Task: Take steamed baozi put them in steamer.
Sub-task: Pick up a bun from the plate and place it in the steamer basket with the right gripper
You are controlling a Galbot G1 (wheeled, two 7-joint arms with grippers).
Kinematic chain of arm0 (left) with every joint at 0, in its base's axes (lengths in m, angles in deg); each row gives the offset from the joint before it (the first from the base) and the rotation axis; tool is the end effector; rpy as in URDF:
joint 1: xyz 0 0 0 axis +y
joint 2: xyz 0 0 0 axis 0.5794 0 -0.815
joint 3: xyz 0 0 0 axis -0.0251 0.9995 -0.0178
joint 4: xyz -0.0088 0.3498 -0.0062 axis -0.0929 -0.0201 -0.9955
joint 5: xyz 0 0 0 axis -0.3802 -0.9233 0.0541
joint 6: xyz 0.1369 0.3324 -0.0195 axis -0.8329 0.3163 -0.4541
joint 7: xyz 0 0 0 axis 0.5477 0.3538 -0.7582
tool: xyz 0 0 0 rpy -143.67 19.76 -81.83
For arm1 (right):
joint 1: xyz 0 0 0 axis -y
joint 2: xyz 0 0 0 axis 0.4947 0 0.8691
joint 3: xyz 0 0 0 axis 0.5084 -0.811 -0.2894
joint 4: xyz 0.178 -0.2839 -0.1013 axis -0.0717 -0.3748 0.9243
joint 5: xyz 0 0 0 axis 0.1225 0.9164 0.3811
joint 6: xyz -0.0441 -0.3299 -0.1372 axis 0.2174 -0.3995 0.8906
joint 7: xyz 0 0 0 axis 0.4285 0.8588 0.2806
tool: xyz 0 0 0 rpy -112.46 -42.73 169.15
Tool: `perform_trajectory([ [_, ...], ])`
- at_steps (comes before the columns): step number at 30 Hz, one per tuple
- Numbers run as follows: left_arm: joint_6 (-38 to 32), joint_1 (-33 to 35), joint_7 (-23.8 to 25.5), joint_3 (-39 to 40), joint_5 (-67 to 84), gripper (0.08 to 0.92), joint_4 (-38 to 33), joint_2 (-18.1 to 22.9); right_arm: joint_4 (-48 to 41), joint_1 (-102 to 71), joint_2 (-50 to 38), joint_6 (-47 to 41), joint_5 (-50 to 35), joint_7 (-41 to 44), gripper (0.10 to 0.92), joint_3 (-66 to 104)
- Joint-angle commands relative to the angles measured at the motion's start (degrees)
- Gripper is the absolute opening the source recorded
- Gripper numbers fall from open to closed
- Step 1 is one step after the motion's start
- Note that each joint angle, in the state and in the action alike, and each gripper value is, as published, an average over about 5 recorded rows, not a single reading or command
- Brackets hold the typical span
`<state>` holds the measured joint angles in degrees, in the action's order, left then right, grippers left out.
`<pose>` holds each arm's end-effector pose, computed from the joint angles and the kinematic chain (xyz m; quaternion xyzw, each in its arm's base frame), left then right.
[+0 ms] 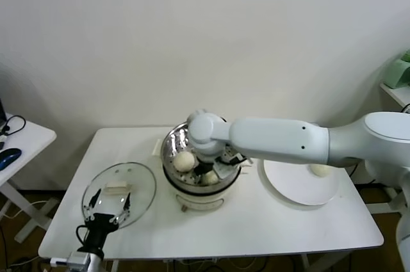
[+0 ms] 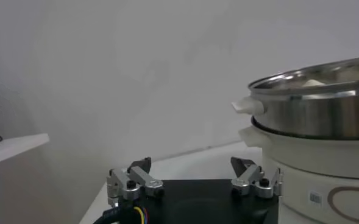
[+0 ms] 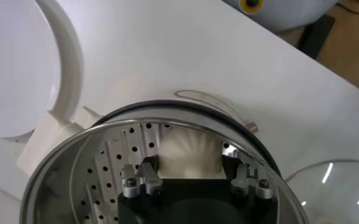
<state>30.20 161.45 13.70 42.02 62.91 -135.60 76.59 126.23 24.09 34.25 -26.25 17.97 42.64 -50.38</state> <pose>0.1517 0.0973 -0.3556 -0.0011 -0.9916 -0.1076 0.0717 0.4499 0.2100 -0.1099 -0.6038 -0.2013 -0.7533 0.1656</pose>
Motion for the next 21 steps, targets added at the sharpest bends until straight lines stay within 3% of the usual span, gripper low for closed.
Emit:
perform_trajectory([
  [1,-0.23,0.06,0.04,-0.09,-0.01,0.823,0.47,0.09,-0.11,-0.63,-0.36,0.95,1.35,-0.59,0.684,0.11],
  [5,-0.27,-0.02,0.04,-0.10,0.03,0.823,0.54,0.13,-0.74,-0.85,-0.42,2.18,2.05,-1.16,0.713,0.59],
  [10,-0.31,-0.15,0.05,-0.01,0.04,0.823,0.72,0.19,-1.21,-1.07,-0.92,2.11,2.46,-1.75,0.806,1.30],
  [21,-0.16,-0.48,0.01,0.02,-0.11,0.823,0.59,0.08,-1.74,0.80,-1.20,0.38,-3.14,-1.59,0.823,2.54],
])
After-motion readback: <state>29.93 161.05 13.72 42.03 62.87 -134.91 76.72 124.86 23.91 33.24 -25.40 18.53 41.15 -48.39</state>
